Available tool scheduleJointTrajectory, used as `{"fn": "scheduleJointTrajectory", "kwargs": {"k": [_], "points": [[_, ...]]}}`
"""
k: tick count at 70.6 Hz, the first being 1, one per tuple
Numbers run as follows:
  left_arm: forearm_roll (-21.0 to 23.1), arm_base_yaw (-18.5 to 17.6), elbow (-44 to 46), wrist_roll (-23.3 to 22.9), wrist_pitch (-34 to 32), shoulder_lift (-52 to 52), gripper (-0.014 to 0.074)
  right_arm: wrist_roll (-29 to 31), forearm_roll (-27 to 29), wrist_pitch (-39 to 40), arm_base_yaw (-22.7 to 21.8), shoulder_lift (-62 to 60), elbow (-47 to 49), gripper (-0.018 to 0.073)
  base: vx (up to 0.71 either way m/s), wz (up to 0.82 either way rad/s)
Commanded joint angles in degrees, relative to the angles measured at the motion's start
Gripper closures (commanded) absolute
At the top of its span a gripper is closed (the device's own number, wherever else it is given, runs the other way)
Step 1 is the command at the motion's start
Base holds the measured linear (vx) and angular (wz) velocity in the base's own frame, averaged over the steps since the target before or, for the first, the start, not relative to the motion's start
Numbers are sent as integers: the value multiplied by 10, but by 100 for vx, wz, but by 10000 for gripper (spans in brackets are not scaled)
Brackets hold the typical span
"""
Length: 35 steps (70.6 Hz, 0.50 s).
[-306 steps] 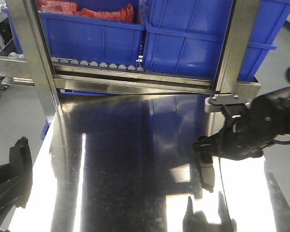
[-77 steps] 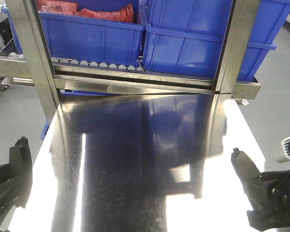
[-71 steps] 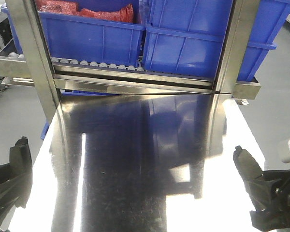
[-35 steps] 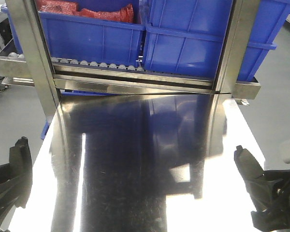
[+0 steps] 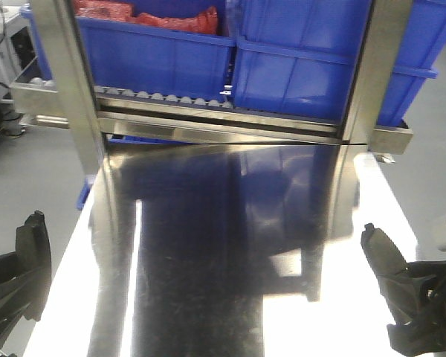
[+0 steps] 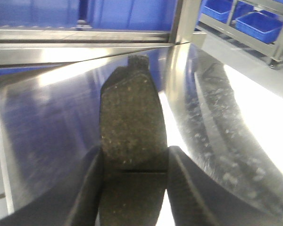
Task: Move and align brake pads A on conveyor
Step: 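Drive the base away from the table down the corridor past the cones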
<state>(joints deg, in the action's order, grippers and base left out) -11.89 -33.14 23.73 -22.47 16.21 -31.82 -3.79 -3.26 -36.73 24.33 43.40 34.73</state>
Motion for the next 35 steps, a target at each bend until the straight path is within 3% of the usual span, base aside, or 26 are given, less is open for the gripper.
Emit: {"fn": "scheduleJointTrajectory", "kwargs": {"k": [1,35], "points": [[-3,-2,18,-1,-52,2,468,5,0,45,0,-5,17,376,-9,29],[-3,-2,18,-1,-52,2,468,5,0,44,0,-5,17,376,-14,59]]}}
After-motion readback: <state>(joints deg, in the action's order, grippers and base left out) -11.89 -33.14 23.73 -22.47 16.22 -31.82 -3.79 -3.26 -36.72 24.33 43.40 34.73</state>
